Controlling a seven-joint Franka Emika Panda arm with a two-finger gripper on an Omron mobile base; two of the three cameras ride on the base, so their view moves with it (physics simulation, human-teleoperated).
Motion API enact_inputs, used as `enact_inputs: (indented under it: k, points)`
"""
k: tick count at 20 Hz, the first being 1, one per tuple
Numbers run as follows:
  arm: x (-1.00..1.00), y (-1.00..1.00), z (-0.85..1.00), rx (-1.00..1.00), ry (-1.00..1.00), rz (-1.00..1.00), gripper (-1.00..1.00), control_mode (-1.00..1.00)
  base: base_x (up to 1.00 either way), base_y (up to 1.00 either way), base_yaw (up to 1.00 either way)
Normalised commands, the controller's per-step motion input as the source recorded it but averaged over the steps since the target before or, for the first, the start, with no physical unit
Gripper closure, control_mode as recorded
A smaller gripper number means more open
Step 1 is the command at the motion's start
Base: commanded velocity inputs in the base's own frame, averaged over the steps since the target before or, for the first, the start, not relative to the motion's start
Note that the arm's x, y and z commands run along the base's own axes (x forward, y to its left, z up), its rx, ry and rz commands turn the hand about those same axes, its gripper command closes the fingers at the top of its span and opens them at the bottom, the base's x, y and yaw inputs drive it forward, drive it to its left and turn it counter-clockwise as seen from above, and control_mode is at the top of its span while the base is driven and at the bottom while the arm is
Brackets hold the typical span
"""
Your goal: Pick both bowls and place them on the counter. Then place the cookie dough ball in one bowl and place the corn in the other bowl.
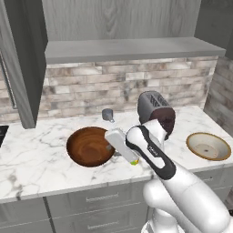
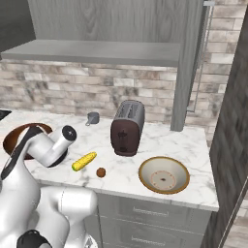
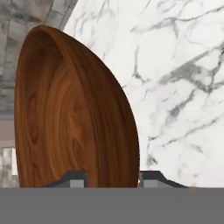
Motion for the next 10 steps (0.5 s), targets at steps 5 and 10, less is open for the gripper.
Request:
enact_inputs:
  k: [5,10]
  points:
    - [0.30,-0.27,-0.14,-0.01,0.02,-0.04,1.00,-1.00,0.00,0.00,0.00]
    - [0.31,-0.12,-0.30,-0.06,0.04,-0.03,1.00,-1.00,0.00,0.00,0.00]
